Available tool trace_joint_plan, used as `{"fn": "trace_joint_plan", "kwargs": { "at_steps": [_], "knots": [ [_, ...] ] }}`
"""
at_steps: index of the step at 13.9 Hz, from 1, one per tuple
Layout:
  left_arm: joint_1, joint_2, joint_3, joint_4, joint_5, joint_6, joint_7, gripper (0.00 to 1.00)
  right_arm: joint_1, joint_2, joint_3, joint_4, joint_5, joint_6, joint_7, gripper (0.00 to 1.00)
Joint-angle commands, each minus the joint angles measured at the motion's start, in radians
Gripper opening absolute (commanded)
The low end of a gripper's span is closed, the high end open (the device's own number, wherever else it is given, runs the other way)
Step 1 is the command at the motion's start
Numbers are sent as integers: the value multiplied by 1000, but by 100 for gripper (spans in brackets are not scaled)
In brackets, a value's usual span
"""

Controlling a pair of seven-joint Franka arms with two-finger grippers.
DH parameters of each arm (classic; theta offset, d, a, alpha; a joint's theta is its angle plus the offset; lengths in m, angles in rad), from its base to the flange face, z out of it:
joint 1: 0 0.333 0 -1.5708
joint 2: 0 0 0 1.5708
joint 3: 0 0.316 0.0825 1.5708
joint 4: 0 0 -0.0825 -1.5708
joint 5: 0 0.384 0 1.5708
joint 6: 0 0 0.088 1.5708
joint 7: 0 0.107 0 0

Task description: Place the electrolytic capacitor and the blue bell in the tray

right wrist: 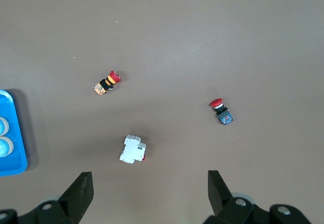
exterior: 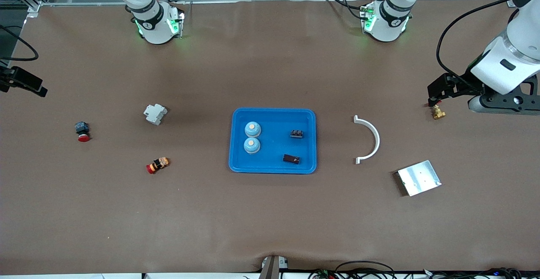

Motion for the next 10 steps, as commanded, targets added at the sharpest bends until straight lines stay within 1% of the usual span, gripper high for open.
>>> {"fn": "trace_joint_plan", "kwargs": {
  "at_steps": [1,10],
  "knots": [
    [-3,-22,8,-15,1,-8,8,100,-19,-17,16,-6,-14,1,-15,100],
    [-3,-39,7,-18,7,-10,18,100,-23,-16,13,11,-17,-13,-14,100]
  ]
}}
